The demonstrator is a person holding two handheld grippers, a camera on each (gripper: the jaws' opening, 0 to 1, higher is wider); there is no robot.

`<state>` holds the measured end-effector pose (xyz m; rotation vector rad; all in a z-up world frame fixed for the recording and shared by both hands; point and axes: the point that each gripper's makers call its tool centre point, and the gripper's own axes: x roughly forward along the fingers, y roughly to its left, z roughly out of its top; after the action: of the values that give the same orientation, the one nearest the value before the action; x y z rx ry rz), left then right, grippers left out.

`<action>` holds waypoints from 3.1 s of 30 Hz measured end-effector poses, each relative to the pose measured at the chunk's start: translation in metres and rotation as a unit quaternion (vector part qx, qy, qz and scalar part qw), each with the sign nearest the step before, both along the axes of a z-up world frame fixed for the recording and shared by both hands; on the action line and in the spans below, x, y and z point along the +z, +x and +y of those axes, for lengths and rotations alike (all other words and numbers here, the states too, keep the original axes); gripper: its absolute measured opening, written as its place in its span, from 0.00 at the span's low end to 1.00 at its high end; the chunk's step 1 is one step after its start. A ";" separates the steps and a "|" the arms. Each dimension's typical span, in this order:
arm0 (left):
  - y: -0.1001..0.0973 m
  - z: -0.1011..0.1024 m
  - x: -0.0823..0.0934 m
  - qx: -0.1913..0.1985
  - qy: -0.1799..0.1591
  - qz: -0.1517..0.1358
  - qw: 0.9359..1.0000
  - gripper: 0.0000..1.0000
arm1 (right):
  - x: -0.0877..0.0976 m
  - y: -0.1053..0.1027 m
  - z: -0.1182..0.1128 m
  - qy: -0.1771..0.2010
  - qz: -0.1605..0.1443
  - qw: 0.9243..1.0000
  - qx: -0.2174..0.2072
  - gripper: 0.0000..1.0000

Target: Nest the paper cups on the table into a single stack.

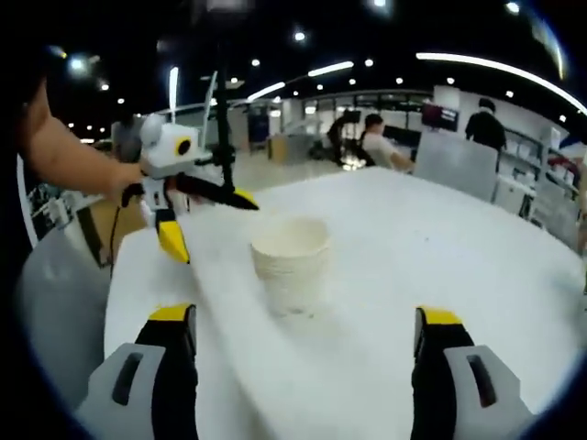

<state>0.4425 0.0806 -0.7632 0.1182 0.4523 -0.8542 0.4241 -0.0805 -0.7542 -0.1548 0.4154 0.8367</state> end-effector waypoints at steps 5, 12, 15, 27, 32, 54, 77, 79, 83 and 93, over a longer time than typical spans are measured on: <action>-0.026 0.015 0.007 0.025 0.002 -0.019 1.000 0.99 | 0.013 -0.019 -0.010 0.014 -0.020 0.999 -0.029 1.00; -0.060 0.027 0.018 0.049 -0.021 -0.029 0.998 0.99 | 0.027 -0.040 -0.024 0.039 -0.037 0.997 -0.062 1.00; -0.075 0.030 0.022 0.058 -0.027 -0.030 0.998 0.99 | 0.032 -0.054 -0.028 0.039 -0.049 0.996 -0.068 1.00; -0.119 0.039 0.033 0.072 -0.035 -0.051 0.995 0.99 | 0.030 -0.100 -0.040 0.039 -0.055 0.994 -0.085 1.00; -0.121 0.039 0.034 0.071 -0.043 -0.056 0.995 0.99 | 0.029 -0.108 -0.042 0.049 -0.052 0.993 -0.097 1.00; -0.133 0.042 0.028 0.059 -0.036 -0.056 0.996 0.99 | 0.012 -0.131 -0.027 0.034 -0.052 0.994 -0.092 1.00; -0.130 0.043 0.026 0.065 -0.035 -0.056 0.996 0.99 | 0.008 -0.125 -0.036 0.041 -0.047 0.991 -0.119 1.00; -0.132 0.042 0.027 0.061 -0.033 -0.057 0.996 0.99 | 0.010 -0.124 -0.037 0.043 -0.048 0.990 -0.123 1.00; -0.133 0.039 0.026 0.053 -0.027 -0.059 0.997 0.99 | 0.009 -0.125 -0.036 0.030 -0.057 0.991 -0.119 1.00; -0.132 0.042 0.032 0.062 -0.012 -0.080 0.995 0.99 | 0.011 -0.124 -0.041 0.036 -0.061 0.989 -0.132 1.00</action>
<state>0.3108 0.1229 -0.7313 0.1339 0.2949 -0.7228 0.3002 -0.1218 -0.7429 -0.0814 0.2830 0.5763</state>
